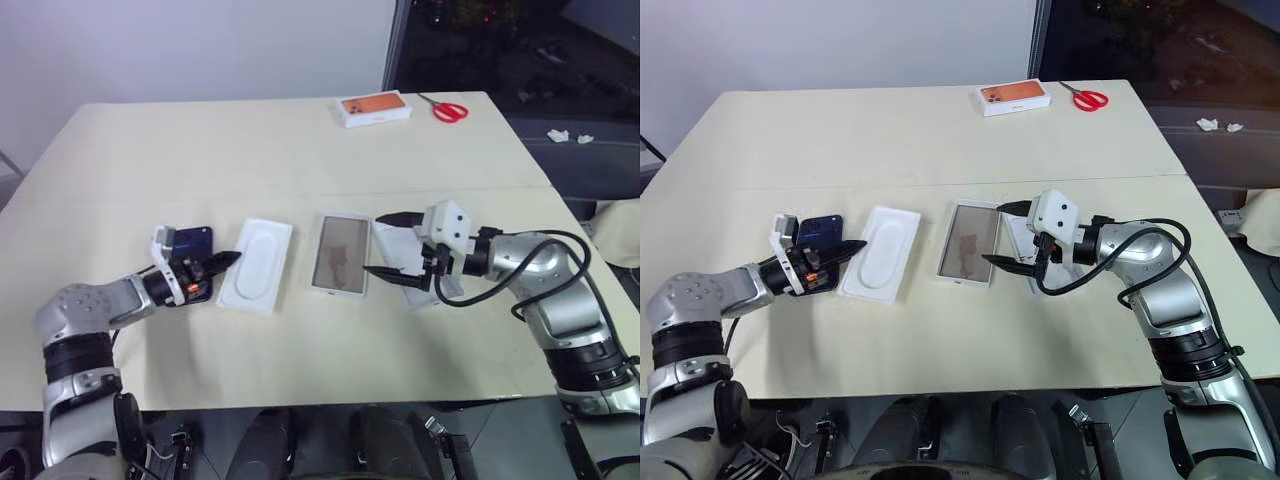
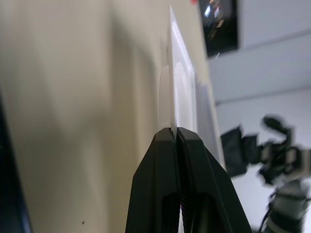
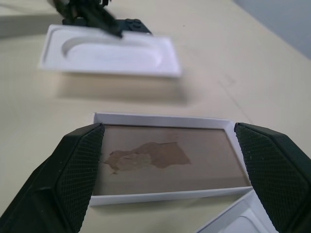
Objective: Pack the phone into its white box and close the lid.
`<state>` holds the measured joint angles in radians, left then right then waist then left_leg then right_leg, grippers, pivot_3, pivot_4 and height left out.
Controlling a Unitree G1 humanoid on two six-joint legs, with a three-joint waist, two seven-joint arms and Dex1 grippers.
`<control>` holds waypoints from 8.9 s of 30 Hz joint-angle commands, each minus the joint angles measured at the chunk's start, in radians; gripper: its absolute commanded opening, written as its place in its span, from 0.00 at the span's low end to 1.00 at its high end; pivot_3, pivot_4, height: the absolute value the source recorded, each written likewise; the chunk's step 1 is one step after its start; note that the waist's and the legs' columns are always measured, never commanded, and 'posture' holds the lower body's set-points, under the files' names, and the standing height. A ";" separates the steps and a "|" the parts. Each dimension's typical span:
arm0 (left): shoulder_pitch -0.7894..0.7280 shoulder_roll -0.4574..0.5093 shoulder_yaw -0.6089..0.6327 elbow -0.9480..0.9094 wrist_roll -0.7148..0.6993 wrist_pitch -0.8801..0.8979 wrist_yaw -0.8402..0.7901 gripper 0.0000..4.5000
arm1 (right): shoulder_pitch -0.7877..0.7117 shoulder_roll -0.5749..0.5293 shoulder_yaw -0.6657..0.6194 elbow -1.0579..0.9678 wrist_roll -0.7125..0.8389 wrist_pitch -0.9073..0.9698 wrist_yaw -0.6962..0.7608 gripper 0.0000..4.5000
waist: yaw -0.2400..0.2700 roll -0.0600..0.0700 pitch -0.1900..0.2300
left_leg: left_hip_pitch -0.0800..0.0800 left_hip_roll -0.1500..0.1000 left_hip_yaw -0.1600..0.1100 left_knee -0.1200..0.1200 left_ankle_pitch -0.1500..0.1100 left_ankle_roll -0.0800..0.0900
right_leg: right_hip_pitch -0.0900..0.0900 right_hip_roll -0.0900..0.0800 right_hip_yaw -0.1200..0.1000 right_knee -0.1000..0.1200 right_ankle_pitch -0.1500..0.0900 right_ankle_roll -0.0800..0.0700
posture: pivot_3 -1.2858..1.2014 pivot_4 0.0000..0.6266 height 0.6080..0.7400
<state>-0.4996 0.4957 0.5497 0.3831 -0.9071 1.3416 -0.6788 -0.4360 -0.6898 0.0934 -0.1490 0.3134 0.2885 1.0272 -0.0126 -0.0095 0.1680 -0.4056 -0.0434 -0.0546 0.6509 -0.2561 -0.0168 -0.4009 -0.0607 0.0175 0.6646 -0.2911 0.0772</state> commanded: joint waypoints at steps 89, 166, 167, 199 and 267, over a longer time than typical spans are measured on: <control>0.186 -0.371 -0.112 -0.537 -0.386 -0.154 0.655 0.54 | -0.063 0.106 0.026 0.081 -0.027 0.063 0.040 0.72 | 0.002 -0.006 0.000 | -0.003 0.000 -0.002 -0.002 0.003 -0.006 | -0.003 0.001 -0.001 0.000 0.000 0.000 | 0.52 0.24 1.00; 0.241 0.171 -0.121 -0.376 0.044 -0.559 -0.025 0.78 | -0.351 0.462 0.277 0.427 -0.426 -0.147 -0.187 0.01 | -0.007 -0.005 0.002 | -0.003 0.000 -0.003 -0.005 0.003 -0.005 | -0.005 0.001 -0.001 0.000 0.000 0.000 | 0.52 0.24 1.00; 0.232 0.177 -0.107 -0.352 0.037 -0.541 -0.017 0.78 | -0.357 0.470 0.269 0.415 -0.414 -0.135 -0.179 0.01 | -0.008 -0.005 0.002 | -0.003 0.000 -0.003 -0.005 0.003 -0.005 | -0.006 0.002 -0.002 0.000 0.000 0.000 | 0.52 0.24 1.00; 0.107 0.372 -0.121 0.233 0.138 -0.239 -0.235 0.78 | -0.587 0.954 0.429 1.019 -0.580 -0.163 -0.450 0.01 | -0.032 -0.008 0.001 | -0.003 0.000 -0.004 -0.008 0.005 -0.009 | -0.012 0.001 -0.001 0.001 0.000 -0.001 | 0.52 0.24 1.00; 0.074 0.113 -0.085 0.208 0.193 -0.043 -0.128 0.01 | -0.590 0.968 0.448 1.078 -0.585 -0.168 -0.403 0.00 | -0.032 0.002 -0.009 | 0.013 -0.003 -0.003 -0.019 0.005 -0.010 | -0.001 -0.002 0.001 -0.001 0.000 -0.001 | 0.52 0.24 1.00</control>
<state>-0.4620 0.6329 0.4883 0.5505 -0.7278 1.2758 -0.8262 -1.0216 0.1888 0.5327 0.9366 -0.2685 0.1223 0.6176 -0.0443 -0.0074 0.1589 -0.3920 -0.0469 -0.0579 0.6315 -0.2506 -0.0263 -0.4021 -0.0622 0.0184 0.6641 -0.2913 0.0763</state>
